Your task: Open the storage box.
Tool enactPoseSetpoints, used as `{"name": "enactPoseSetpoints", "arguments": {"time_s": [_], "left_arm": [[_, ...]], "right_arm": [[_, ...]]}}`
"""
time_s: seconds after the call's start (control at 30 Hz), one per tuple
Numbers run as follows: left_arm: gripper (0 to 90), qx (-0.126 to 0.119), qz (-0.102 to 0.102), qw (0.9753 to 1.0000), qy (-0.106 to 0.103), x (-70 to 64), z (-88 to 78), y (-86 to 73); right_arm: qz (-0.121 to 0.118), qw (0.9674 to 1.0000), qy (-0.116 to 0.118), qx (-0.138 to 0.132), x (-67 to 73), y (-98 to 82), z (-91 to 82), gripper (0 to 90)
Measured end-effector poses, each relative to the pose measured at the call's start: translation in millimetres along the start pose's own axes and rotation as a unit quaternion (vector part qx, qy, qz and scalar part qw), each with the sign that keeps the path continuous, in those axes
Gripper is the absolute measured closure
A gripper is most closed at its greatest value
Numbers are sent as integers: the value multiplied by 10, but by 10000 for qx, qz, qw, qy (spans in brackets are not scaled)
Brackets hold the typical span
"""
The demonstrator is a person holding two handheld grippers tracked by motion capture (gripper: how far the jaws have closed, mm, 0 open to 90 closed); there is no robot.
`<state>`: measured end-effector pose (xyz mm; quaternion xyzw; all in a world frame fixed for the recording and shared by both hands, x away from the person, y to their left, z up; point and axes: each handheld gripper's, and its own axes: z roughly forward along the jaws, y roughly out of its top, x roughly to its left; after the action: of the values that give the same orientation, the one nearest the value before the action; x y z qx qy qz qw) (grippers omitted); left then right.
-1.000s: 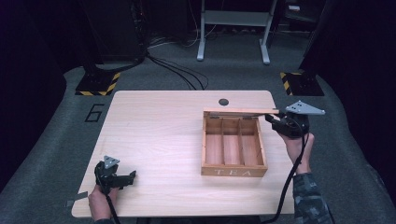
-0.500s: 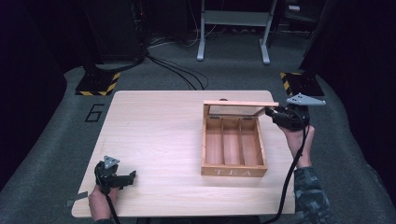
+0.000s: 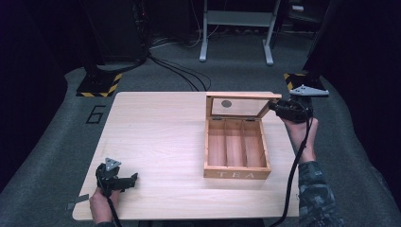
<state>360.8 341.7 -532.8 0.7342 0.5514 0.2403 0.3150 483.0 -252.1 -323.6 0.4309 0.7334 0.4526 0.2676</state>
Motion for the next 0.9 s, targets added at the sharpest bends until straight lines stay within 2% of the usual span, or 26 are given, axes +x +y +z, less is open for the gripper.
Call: {"name": "enactPoseSetpoints", "arguments": {"time_s": [0.4,0.9], "left_arm": [[4,12,-11,10000,-1,-2,-2,0],[4,6,0,10000,0,0,-1,0]], "right_arm": [[14,9999,65,89,-74,89,61,618],[38,9998,88,146,-91,122,78,618]]}}
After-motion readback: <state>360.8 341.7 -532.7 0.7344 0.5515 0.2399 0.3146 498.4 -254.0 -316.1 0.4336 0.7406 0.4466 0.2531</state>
